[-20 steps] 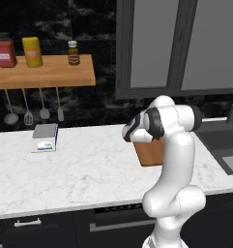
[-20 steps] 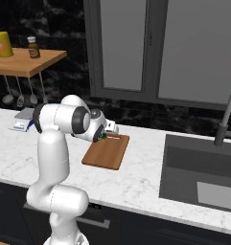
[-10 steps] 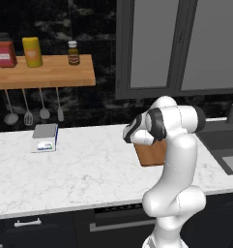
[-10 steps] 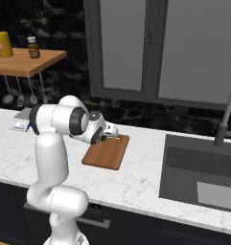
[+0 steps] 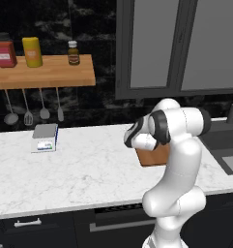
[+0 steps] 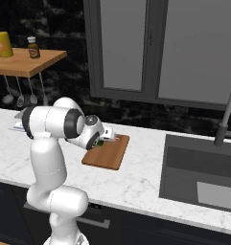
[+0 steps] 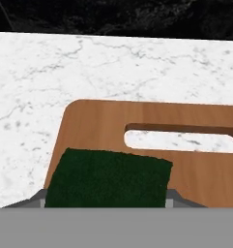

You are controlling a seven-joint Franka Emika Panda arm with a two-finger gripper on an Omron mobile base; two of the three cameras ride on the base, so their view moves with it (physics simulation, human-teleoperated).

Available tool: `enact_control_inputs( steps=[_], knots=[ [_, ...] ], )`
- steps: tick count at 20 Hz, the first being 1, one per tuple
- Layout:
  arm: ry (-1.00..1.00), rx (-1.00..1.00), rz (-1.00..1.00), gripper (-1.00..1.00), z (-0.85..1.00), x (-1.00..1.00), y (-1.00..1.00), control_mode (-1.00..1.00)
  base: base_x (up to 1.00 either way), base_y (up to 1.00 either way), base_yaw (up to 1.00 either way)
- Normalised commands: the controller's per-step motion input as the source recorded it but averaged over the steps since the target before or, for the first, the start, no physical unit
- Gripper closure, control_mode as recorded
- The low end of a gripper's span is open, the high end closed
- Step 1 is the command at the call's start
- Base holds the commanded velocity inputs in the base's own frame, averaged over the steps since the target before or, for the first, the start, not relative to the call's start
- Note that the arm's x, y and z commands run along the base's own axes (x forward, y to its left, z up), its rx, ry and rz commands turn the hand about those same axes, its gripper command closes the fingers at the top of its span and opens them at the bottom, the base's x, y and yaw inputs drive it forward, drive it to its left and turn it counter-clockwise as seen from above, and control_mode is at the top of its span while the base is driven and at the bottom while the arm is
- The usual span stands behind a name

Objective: Pick up the sponge from the counter and clean the cutting board by briefly scrubbing or pressing down on the cutting board. Once finished, release the sponge.

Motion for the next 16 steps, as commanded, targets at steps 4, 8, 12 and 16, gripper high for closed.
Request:
enact_control_inputs(
  steps=[4, 8, 12, 16],
  knots=[
    [0.0, 0.0, 0.0, 1.0, -0.26, -0.63, 0.0, -1.0, 0.0, 0.0, 0.0],
    [0.0, 0.0, 0.0, 1.0, -0.3, -0.64, -0.03, -1.0, 0.0, 0.0, 0.0],
    [0.0, 0.0, 0.0, 1.0, -0.33, -0.63, -0.09, -1.0, 0.0, 0.0, 0.0],
    [0.0, 0.0, 0.0, 1.0, -0.34, -0.57, -0.15, -1.0, 0.0, 0.0, 0.0]
  ],
)
